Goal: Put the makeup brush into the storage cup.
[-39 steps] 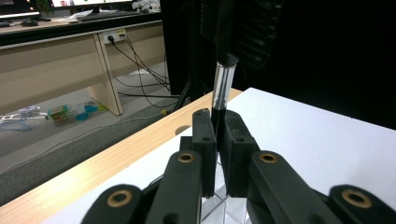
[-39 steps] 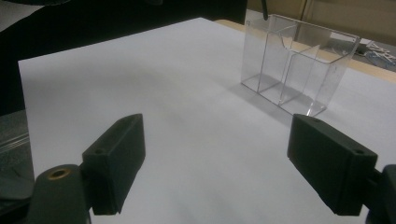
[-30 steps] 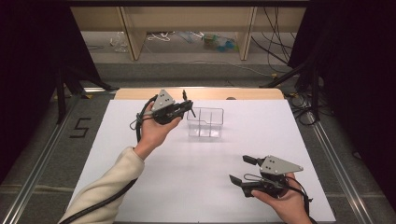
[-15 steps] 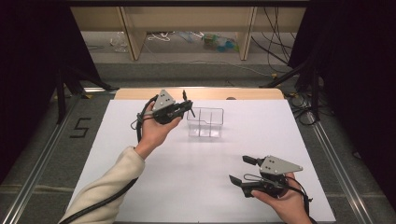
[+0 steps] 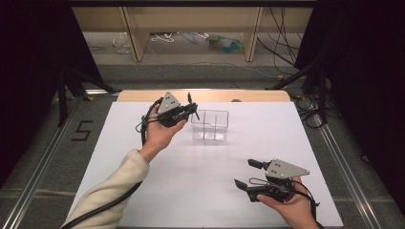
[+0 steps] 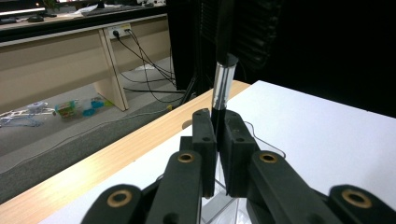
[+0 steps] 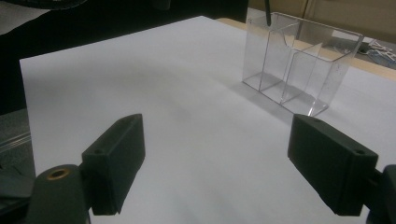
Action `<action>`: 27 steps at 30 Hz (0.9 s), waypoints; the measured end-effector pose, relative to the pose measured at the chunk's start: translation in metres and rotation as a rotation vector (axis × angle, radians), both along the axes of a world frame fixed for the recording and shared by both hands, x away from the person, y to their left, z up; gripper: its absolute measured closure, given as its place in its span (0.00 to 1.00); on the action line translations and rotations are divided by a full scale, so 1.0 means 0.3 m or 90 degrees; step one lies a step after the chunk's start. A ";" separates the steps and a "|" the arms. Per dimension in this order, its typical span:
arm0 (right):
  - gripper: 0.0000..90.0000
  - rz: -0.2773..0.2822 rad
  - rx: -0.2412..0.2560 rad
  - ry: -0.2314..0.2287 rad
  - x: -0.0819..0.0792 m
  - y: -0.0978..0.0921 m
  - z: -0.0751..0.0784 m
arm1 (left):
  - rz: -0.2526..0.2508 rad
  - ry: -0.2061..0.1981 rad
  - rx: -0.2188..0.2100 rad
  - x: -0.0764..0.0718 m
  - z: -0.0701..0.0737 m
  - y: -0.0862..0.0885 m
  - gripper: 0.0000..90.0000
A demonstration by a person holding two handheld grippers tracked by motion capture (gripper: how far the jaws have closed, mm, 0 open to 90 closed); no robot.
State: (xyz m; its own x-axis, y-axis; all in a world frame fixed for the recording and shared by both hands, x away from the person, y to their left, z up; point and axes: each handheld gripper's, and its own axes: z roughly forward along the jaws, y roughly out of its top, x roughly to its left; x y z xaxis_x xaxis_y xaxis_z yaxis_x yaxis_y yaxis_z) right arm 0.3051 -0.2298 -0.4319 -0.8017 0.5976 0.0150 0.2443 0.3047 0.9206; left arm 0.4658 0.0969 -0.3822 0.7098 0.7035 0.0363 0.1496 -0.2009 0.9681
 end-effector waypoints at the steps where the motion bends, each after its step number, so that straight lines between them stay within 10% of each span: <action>1: 0.22 0.000 0.000 0.000 0.000 0.000 0.000 | 0.000 0.000 -0.002 0.000 -0.001 -0.001 0.95; 27: 0.22 0.000 -0.001 0.000 0.000 0.000 0.000 | 0.004 0.004 0.007 0.013 -0.017 -0.008 0.95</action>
State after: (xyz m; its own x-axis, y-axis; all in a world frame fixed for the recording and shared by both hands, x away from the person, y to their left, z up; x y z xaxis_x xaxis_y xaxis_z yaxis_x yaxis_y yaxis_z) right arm 0.3051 -0.2297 -0.4320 -0.8021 0.5971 0.0143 0.2442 0.3060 0.9202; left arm 0.4697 0.0944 -0.3873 0.7057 0.7074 0.0401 0.1566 -0.2109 0.9649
